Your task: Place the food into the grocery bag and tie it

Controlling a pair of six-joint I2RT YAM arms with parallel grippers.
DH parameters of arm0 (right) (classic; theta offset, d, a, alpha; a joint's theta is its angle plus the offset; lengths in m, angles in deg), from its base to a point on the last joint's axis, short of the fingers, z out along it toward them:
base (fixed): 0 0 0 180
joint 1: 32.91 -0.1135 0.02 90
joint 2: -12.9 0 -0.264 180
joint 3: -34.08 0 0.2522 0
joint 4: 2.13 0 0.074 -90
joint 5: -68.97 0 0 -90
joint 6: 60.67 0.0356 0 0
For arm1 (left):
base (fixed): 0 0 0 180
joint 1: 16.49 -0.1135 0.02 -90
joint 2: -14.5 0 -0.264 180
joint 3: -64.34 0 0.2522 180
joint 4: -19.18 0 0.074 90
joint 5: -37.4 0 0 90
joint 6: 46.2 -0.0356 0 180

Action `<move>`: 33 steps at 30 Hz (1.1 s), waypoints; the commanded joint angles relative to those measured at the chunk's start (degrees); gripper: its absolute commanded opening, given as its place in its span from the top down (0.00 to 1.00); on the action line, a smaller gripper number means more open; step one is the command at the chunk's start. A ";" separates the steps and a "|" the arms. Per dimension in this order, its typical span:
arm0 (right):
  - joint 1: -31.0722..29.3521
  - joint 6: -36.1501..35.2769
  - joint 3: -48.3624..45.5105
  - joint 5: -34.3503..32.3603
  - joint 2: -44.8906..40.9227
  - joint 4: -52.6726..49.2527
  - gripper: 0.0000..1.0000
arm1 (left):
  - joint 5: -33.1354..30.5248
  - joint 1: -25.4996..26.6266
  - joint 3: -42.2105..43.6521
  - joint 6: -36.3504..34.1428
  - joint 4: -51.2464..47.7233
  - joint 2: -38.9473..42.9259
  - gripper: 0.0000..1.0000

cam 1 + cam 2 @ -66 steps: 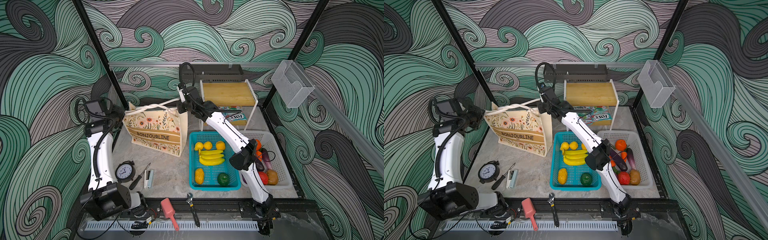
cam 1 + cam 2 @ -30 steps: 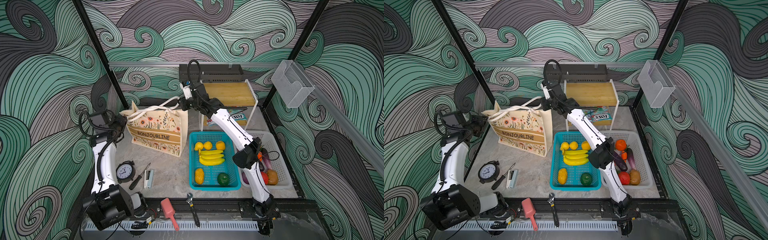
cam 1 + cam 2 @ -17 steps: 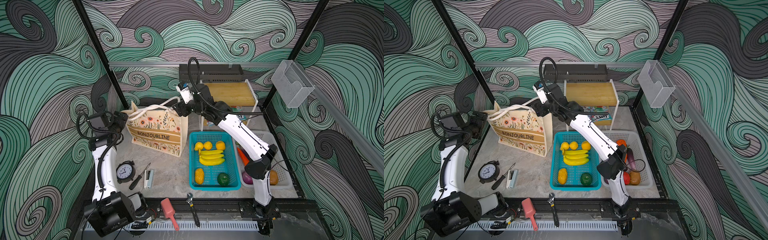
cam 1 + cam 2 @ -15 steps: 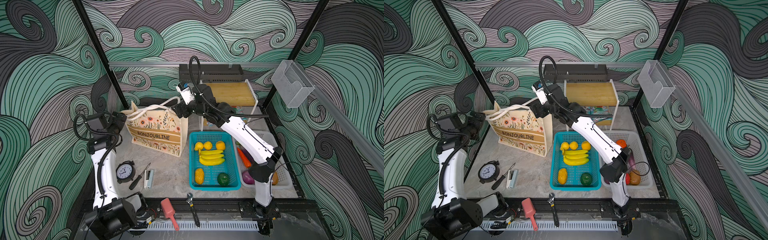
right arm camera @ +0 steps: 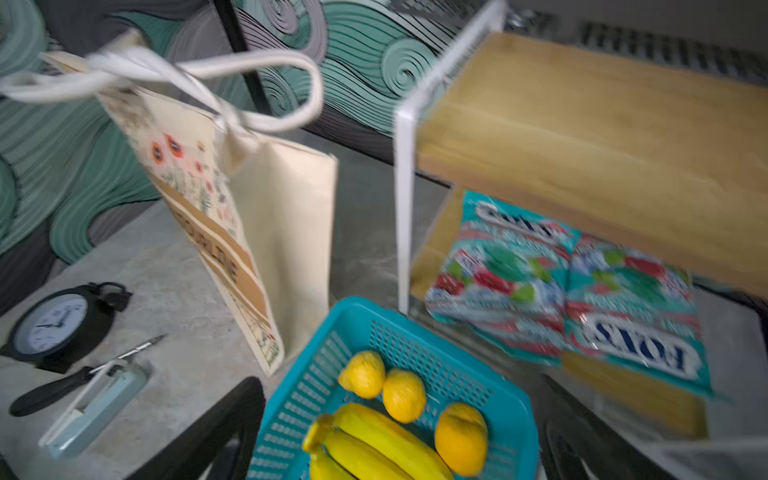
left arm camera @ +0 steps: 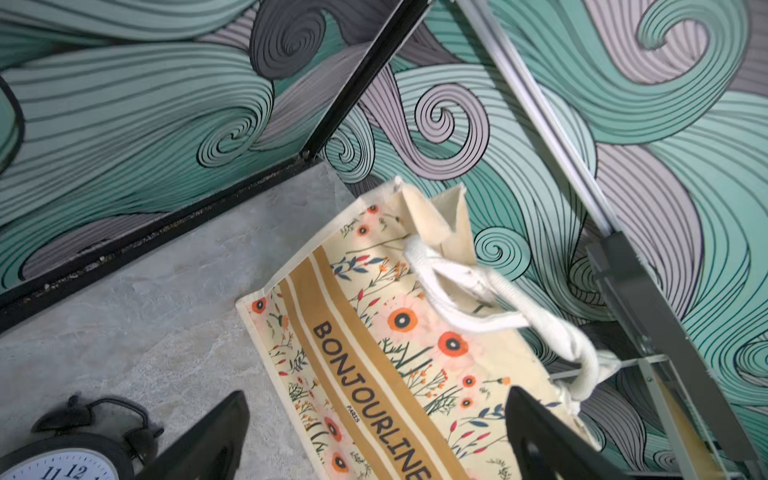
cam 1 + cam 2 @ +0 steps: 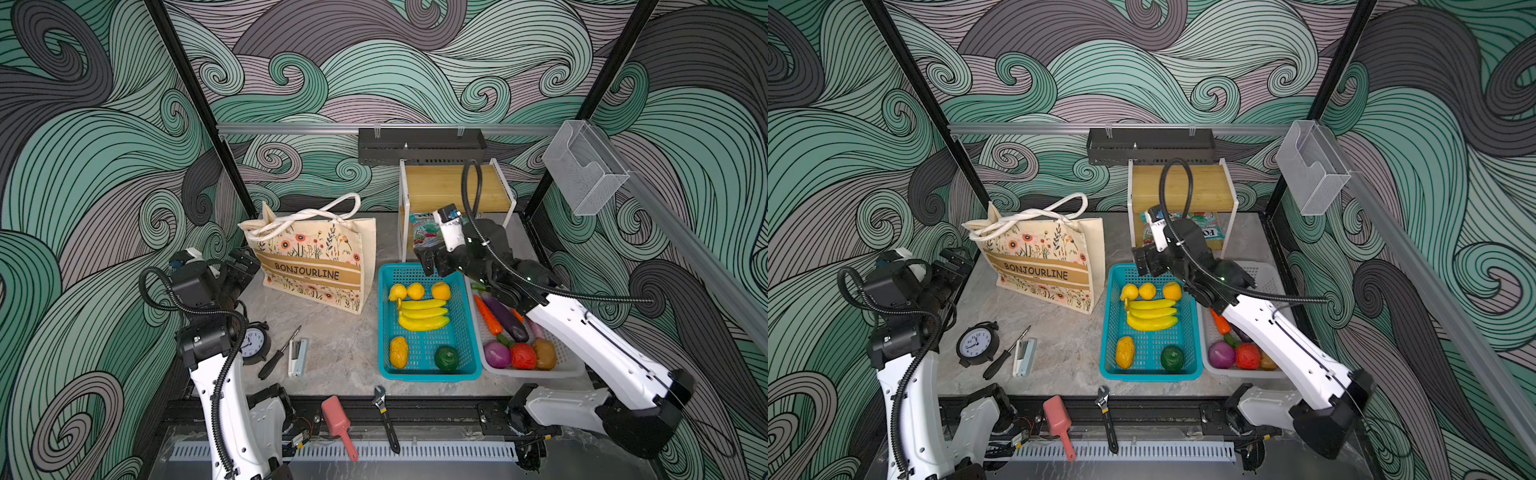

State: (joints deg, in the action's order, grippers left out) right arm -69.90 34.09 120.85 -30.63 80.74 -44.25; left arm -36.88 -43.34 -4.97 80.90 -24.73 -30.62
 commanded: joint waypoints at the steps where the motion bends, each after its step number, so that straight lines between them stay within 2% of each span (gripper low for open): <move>1: 6.83 4.82 -9.91 2.02 -6.83 4.95 0.00 | 3.96 1.70 1.55 -5.37 -1.68 0.61 0.01; 3: 12.28 4.26 -15.02 5.72 -10.07 5.63 0.01 | 0.63 4.43 3.41 -8.68 -2.87 2.58 0.01; 5: 16.79 4.66 -18.61 6.16 -11.91 5.77 0.01 | -1.80 7.60 5.03 -11.76 -4.04 3.60 0.01; 9: 22.28 8.10 -25.15 4.55 -13.86 10.95 0.02 | -11.40 19.33 10.49 -17.24 -1.95 7.14 0.01; 11: 23.87 9.25 -28.28 4.79 -13.70 13.80 0.03 | -12.29 23.98 14.13 -20.25 2.41 8.36 0.01; 14: 26.20 8.31 -33.39 3.19 -11.96 19.68 0.03 | -11.36 25.79 17.39 -19.52 7.47 8.31 0.01; 15: 26.67 7.42 -34.88 2.00 -11.61 21.40 0.03 | -12.93 26.74 18.09 -19.81 9.26 7.86 0.02; 18: 28.46 4.42 -37.82 -0.52 -11.58 25.14 0.02 | -27.09 29.39 17.06 -16.59 8.89 5.53 0.01; 19: 28.74 3.38 -38.63 -0.50 -11.74 26.51 0.03 | -29.66 29.40 16.98 -14.64 9.20 5.09 0.01; 21: 29.69 2.98 -40.88 -0.88 -11.73 30.79 0.01 | -30.18 30.64 19.33 -15.80 15.11 4.08 0.01; 23: 30.92 3.42 -42.55 -0.32 -10.34 33.40 0.02 | -33.83 33.17 20.22 -16.43 18.38 1.65 0.01; 25: 31.75 3.98 -42.95 -0.31 -8.58 34.02 0.01 | -40.38 35.53 19.76 -18.85 20.66 -1.80 0.02; 27: 32.05 2.82 -43.27 1.04 -7.16 35.09 0.01 | -45.62 36.75 20.90 -24.69 26.43 -4.59 0.01; 29: 32.23 1.39 -44.64 0.57 -7.01 37.55 0.01 | -49.37 36.78 21.82 -24.18 29.47 -6.48 0.02; 33: 33.45 -0.62 -49.14 3.14 -7.50 45.10 0.03 | -48.79 36.65 24.46 -31.15 35.11 -8.02 0.01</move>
State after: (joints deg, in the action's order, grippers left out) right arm -37.38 35.77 74.01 -28.99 73.63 -6.65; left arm -80.44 -6.93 18.35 55.61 2.02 -38.38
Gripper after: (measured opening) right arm 0.973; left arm 0.986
